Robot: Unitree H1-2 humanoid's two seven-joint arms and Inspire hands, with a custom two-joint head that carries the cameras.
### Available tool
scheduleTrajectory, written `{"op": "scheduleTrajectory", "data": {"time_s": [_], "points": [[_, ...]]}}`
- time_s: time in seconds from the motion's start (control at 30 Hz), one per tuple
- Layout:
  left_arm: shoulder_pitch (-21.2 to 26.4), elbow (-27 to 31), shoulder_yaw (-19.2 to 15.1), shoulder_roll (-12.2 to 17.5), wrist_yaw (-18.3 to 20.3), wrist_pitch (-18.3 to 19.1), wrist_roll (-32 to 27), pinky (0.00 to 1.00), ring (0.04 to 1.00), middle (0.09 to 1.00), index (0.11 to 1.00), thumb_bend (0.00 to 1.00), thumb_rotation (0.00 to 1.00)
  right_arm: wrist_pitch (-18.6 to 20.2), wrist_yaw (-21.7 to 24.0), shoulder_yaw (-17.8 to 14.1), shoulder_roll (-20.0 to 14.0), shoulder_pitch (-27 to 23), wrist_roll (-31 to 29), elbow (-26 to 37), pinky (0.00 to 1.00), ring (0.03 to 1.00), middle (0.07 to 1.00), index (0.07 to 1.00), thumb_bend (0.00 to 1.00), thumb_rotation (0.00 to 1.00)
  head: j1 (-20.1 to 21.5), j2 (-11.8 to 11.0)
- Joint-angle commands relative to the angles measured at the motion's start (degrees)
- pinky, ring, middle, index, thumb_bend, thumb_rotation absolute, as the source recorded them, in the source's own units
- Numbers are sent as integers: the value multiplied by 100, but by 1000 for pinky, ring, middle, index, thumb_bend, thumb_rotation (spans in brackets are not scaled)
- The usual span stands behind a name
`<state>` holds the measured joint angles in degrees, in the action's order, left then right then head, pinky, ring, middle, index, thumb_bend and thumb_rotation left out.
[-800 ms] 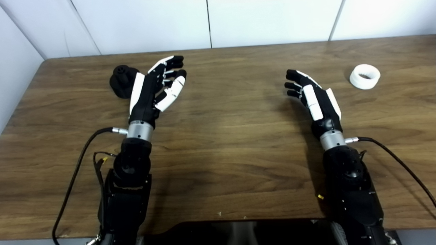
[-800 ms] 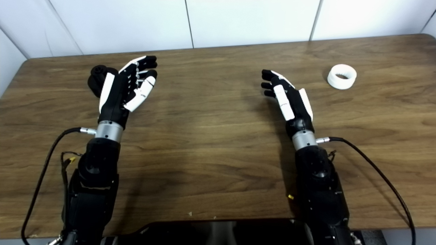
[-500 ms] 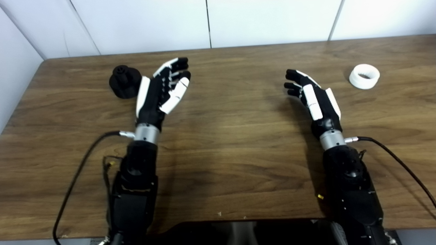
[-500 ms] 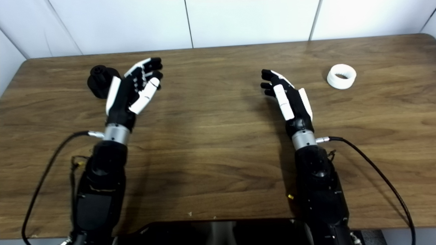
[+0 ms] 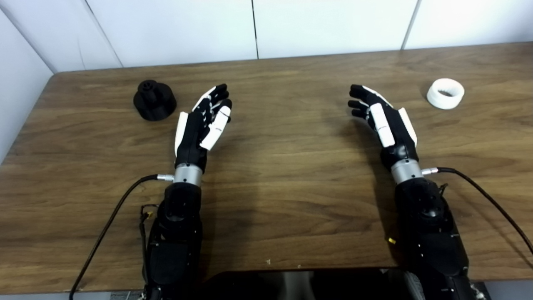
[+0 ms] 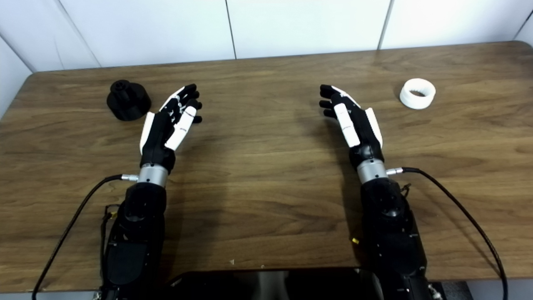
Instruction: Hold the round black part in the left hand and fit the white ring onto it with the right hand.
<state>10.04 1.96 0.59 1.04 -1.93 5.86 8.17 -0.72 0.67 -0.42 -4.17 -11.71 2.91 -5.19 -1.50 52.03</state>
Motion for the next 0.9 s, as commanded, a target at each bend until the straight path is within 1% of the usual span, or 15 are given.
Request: {"op": "scheduleTrajectory", "data": {"time_s": [0.0, 0.1, 0.13, 0.2, 0.27, 0.43, 0.53, 0.63, 0.73, 0.8, 0.87], "points": [[279, 134, -44, 66, -64, -162, 21, 718, 817, 856, 847, 510, 704, -193, -5, 7, 6, -182, -13, 42, 798, 804, 836, 810, 622, 965, 7, 4], [323, 212, -45, 164, -20, -145, 66, 709, 818, 856, 846, 532, 710, -229, -14, 34, 17, -196, 26, 30, 784, 796, 835, 807, 619, 968, 1, 7], [343, 211, -30, 233, -14, -215, 130, 707, 817, 855, 846, 534, 709, -235, -11, 37, 17, -193, 28, 24, 781, 795, 835, 807, 618, 969, -26, -6], [370, 213, -8, 353, 0, -307, 223, 691, 805, 843, 838, 519, 695, -232, 5, 23, 18, -184, -10, 8, 790, 799, 837, 809, 620, 964, -34, -13], [387, 229, 10, 458, 5, -355, 290, 696, 812, 836, 833, 507, 671, -236, 5, 15, 21, -184, -22, -7, 796, 804, 836, 808, 624, 957, -25, -15], [399, 284, 73, 697, 23, -335, 517, 739, 831, 840, 835, 489, 648, -234, -10, 17, 25, -193, -6, 8, 781, 796, 832, 809, 617, 959, -20, -12], [395, 307, 127, 832, 39, -346, 697, 772, 843, 843, 835, 485, 654, -209, -3, 17, 23, -184, -9, 41, 793, 800, 834, 810, 615, 957, -30, -16], [389, 384, 208, 1016, 107, -228, 982, 795, 857, 870, 853, 515, 672, -219, 9, 18, 5, -170, -6, 56, 803, 808, 840, 813, 614, 965, -34, -10], [384, 555, 342, 1236, 175, -7, 1476, 811, 874, 892, 869, 515, 692, -225, -3, 16, -5, -157, 12, 55, 793, 806, 836, 812, 613, 966, -53, -5], [383, 627, 369, 1333, 232, 68, 1608, 817, 888, 905, 875, 513, 664, -219, -2, 9, -3, -150, 1, 53, 787, 802, 833, 810, 618, 960, -52, -3], [388, 662, 350, 1410, 312, 130, 1616, 832, 905, 919, 882, 523, 610, -239, 1, 2, 4, -149, -19, 39, 784, 798, 831, 806, 622, 950, -58, -4]]}}
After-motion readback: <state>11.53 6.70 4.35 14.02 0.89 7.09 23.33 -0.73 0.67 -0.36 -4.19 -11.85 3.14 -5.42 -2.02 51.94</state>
